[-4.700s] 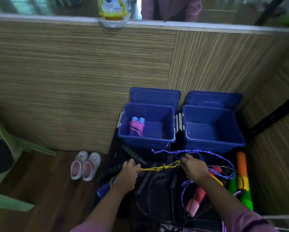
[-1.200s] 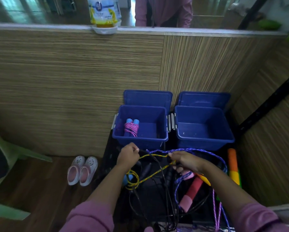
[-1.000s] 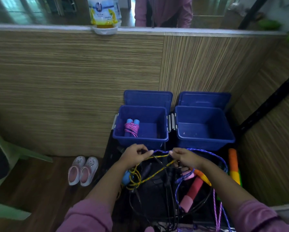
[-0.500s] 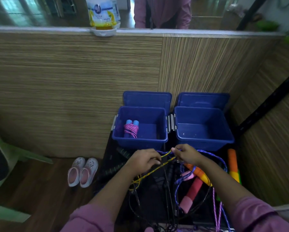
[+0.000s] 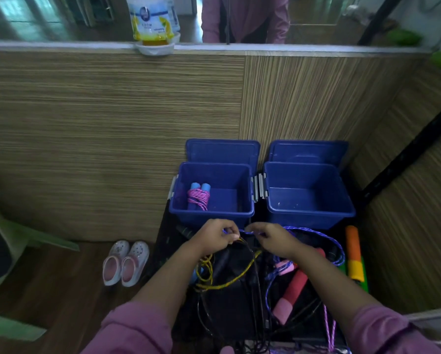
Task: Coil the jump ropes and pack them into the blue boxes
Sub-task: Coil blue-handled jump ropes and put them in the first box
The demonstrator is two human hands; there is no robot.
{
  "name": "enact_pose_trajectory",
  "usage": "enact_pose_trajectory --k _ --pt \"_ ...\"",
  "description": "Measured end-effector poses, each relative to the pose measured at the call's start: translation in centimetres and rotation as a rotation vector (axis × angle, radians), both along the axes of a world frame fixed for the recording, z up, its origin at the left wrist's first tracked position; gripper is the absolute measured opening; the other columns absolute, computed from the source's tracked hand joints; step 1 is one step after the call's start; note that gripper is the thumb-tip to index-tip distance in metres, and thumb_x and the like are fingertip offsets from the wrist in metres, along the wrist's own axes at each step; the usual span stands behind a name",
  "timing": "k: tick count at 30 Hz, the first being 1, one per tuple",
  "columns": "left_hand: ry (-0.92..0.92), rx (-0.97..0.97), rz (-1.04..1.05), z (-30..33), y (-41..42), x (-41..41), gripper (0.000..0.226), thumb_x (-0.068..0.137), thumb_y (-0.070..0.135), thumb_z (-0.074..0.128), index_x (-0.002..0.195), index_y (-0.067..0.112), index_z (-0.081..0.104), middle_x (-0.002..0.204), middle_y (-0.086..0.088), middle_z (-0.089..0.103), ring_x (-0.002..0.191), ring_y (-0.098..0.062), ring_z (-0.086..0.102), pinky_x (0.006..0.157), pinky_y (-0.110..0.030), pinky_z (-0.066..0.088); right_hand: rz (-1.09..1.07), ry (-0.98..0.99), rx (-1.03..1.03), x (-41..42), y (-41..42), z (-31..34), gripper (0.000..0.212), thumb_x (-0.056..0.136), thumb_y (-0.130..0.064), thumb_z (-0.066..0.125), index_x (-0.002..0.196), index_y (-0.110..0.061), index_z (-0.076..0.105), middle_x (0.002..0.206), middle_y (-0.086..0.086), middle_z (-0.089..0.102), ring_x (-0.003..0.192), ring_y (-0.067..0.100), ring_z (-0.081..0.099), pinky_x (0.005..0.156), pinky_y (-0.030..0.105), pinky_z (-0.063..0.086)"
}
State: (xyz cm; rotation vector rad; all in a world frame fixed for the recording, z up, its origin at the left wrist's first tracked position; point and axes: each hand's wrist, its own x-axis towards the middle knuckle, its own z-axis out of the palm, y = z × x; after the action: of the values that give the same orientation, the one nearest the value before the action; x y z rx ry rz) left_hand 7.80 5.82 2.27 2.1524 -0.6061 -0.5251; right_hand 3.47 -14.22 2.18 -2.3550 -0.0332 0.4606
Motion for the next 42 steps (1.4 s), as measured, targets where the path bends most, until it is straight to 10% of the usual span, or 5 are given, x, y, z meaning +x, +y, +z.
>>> enact_pose_trajectory --k 4,15,29,40,42 --pt "0.025 -0.022 0.062 0.2 0.0 0.1 0.006 0.091 0.011 0.062 0.085 0.01 0.065 0.071 0.0 0.062 0.065 -0.006 0.057 0.065 -0.018 0.046 -0.048 0.163 0.372 0.0 1.8 0.6 0.021 0.094 -0.007 0.05 0.083 -0.013 0.066 0.077 0.001 0.067 0.071 0.009 0.056 0.071 0.024 0.044" --pt "-0.135 0.214 0.279 0.5 0.6 0.9 0.008 0.096 0.011 0.046 0.097 0.01 0.054 0.095 -0.012 0.064 0.081 -0.026 0.064 0.07 -0.031 0.048 0.018 0.217 0.378 -0.7 0.8 0.6 0.026 0.093 -0.029 0.06 0.072 -0.013 0.06 0.06 0.001 0.057 0.055 0.012 0.051 0.055 0.022 0.038" --pt "-0.028 0.046 0.382 -0.3 3.0 1.6 0.021 0.096 0.013 0.05 0.077 0.02 0.046 0.072 -0.001 0.052 0.071 -0.019 0.05 0.069 -0.03 0.041 0.039 0.065 -0.157 0.7 -1.8 0.8 0.021 0.095 -0.029 0.051 0.076 -0.023 0.059 0.078 -0.001 0.059 0.075 0.015 0.055 0.067 0.027 0.042" --pt "-0.115 0.005 0.416 0.3 2.8 1.3 0.014 0.098 0.015 0.049 0.085 0.012 0.047 0.064 0.008 0.045 0.063 -0.014 0.044 0.061 -0.028 0.031 -0.044 -0.691 -0.491 -2.1 2.9 -0.5 0.076 0.059 -0.045 0.081 0.119 -0.012 0.048 0.12 0.011 0.054 0.11 0.029 0.052 0.09 0.042 0.046" --pt "-0.115 0.008 0.411 0.3 2.8 1.3 0.013 0.098 0.016 0.05 0.086 0.012 0.047 0.065 0.008 0.046 0.062 -0.011 0.044 0.061 -0.027 0.03 -0.055 -0.797 -0.471 -2.2 3.0 -1.2 0.056 0.065 -0.049 0.074 0.105 -0.014 0.057 0.114 0.008 0.054 0.111 0.027 0.048 0.096 0.044 0.038"
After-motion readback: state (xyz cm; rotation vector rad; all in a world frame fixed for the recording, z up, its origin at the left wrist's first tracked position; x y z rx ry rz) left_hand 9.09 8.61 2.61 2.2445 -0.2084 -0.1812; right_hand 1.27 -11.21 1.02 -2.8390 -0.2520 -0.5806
